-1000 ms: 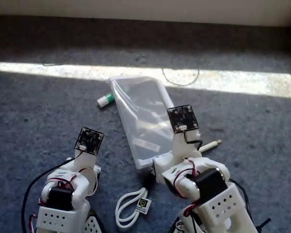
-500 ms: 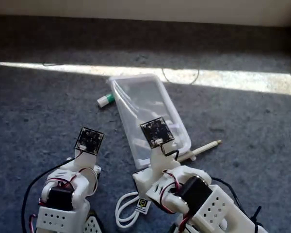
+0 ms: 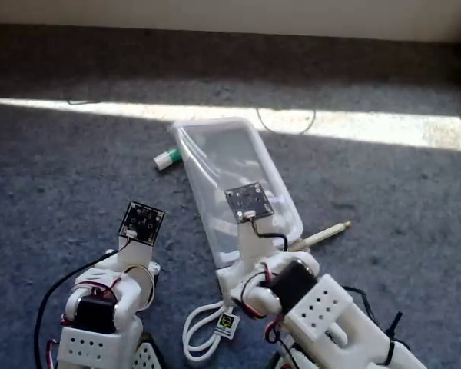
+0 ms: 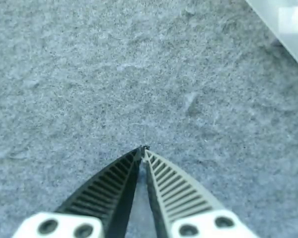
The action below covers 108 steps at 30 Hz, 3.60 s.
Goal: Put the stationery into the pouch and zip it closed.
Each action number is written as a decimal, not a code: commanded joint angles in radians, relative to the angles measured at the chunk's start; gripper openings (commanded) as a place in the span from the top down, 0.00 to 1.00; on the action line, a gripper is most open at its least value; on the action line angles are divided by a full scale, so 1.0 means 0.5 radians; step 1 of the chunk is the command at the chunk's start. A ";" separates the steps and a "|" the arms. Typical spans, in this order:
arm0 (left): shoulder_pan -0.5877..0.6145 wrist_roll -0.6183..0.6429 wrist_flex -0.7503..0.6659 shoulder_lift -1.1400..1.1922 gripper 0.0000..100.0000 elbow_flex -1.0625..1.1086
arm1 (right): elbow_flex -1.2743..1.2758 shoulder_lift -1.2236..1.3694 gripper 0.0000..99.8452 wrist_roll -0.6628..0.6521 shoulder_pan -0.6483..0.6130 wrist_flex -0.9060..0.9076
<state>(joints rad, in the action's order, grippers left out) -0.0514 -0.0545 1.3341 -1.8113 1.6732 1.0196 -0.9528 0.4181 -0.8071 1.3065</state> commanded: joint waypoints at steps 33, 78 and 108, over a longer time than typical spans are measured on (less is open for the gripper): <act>0.014 0.012 0.003 -0.008 0.99 0.048 | -0.269 1.115 0.84 0.169 0.038 -0.419; 0.014 0.012 0.003 -0.008 0.99 0.048 | -0.278 0.358 0.99 -0.822 0.035 -0.634; 0.014 0.012 0.003 -0.008 0.99 0.048 | -0.281 0.308 0.99 -0.832 0.204 -1.020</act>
<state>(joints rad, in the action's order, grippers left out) -0.0514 -0.0545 1.3341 -1.8113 1.6732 0.9291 -0.7411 0.0146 -0.7181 0.8309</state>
